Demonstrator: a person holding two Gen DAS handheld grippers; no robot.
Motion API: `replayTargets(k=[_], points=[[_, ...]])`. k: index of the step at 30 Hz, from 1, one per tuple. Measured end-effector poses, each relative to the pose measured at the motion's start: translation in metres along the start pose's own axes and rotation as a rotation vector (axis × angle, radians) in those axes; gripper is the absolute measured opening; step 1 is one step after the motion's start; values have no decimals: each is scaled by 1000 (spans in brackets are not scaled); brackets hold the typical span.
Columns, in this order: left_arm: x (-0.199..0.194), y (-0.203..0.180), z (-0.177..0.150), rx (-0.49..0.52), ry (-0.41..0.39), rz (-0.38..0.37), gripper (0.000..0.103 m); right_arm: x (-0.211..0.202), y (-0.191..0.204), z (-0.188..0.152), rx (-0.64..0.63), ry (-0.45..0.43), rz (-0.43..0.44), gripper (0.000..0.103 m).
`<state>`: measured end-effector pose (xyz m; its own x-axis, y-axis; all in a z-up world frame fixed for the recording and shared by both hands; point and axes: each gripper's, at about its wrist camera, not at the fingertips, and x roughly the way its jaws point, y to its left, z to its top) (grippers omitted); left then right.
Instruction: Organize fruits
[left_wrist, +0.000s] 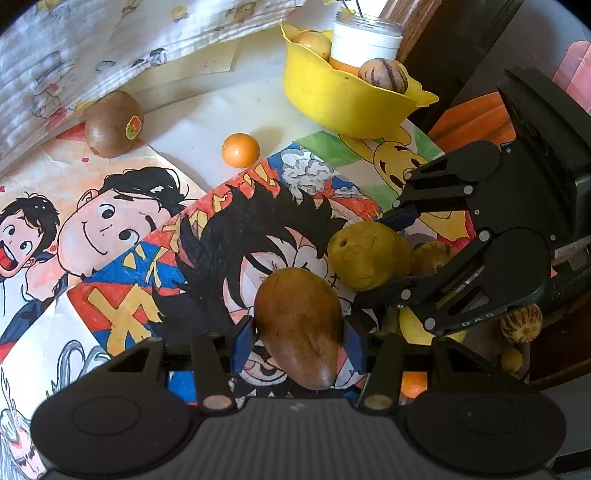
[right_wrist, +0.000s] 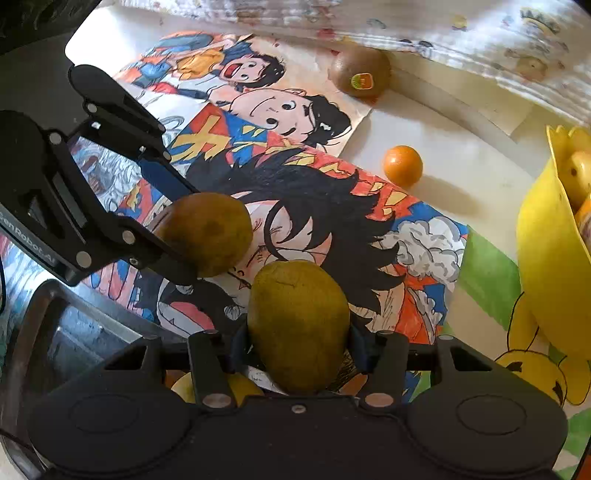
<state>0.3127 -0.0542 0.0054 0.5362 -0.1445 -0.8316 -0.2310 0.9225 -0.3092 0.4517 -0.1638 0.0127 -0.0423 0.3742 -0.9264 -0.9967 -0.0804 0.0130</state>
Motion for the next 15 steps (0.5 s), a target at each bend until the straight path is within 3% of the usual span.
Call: replayTargets(k=[6, 10, 15], points=[[5, 2, 4, -34, -6, -9, 55, -2, -1, -5, 35, -38, -6, 55], [5, 1, 0, -6, -26, -14, 55, -3, -4, -9, 59, -65, -5, 55], [3, 11, -5, -36, -50, -57, 54, -5, -5, -13, 97, -98, -6, 55]])
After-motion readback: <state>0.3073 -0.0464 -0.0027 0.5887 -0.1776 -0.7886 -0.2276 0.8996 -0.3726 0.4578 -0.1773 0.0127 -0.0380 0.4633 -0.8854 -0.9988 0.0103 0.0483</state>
